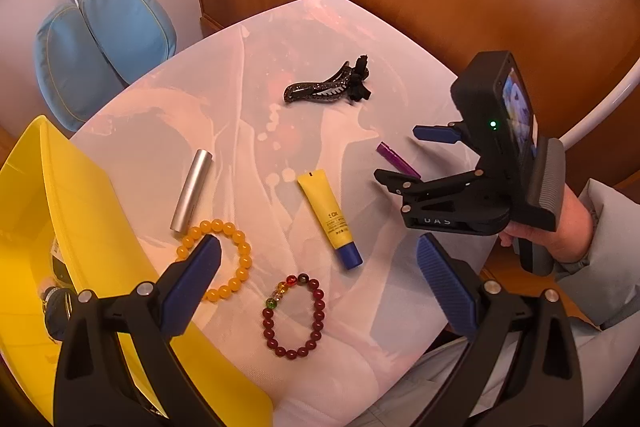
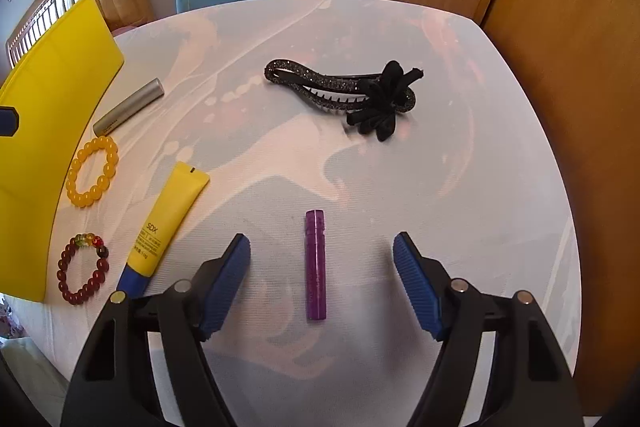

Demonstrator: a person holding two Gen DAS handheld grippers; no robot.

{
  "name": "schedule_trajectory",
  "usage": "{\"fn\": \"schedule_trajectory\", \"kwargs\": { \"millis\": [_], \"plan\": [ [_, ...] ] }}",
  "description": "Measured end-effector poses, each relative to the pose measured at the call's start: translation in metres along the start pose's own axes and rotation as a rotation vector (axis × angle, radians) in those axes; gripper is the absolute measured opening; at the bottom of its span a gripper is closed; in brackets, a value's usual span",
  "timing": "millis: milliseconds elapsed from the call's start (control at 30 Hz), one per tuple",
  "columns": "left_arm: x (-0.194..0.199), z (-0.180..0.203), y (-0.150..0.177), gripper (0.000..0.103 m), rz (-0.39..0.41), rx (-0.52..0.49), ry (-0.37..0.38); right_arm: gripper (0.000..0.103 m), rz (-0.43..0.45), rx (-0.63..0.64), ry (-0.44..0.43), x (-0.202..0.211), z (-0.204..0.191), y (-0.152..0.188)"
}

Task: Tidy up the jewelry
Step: 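Reach the right gripper to the purple tube and grasp it upright, then carry the purple tube with the right gripper into the bin and release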

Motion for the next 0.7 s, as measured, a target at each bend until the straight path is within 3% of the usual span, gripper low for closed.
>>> {"fn": "schedule_trajectory", "kwargs": {
  "millis": [33, 167, 200, 233, 300, 333, 533, 700],
  "plan": [
    [0.000, 0.000, 0.000, 0.096, 0.000, -0.002, 0.001, 0.068, -0.004, 0.003, 0.000, -0.002, -0.001, 0.001],
    [0.001, 0.001, 0.000, 0.096, 0.001, -0.004, 0.001, 0.062, 0.010, 0.011, -0.007, -0.004, -0.001, 0.006],
    [0.001, 0.001, 0.000, 0.096, 0.001, -0.003, 0.001, 0.054, 0.011, 0.014, -0.011, -0.003, -0.002, 0.007],
    [0.001, 0.000, 0.000, 0.096, 0.002, -0.001, 0.001, 0.037, 0.014, 0.019, -0.017, -0.002, -0.003, 0.007],
    [0.001, 0.000, -0.001, 0.096, 0.005, 0.002, 0.002, 0.015, 0.008, 0.028, -0.035, 0.001, -0.005, 0.008],
    [0.002, 0.000, -0.002, 0.096, 0.006, 0.003, 0.003, 0.011, -0.001, 0.027, -0.052, 0.002, -0.006, 0.009],
    [0.010, 0.002, -0.007, 0.096, 0.031, 0.001, 0.006, 0.011, 0.079, 0.006, -0.066, 0.033, -0.004, -0.006],
    [0.034, -0.009, -0.015, 0.096, 0.101, 0.021, -0.015, 0.011, 0.177, 0.046, -0.099, 0.075, -0.020, -0.036]
  ]
}}
Point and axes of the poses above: each gripper's, at about its wrist camera, not at the fingertips, and x roughly against the way its jaws point, z to its right, y to its underside, the point moved 10 cm from there along -x, roughly the way its jaws point
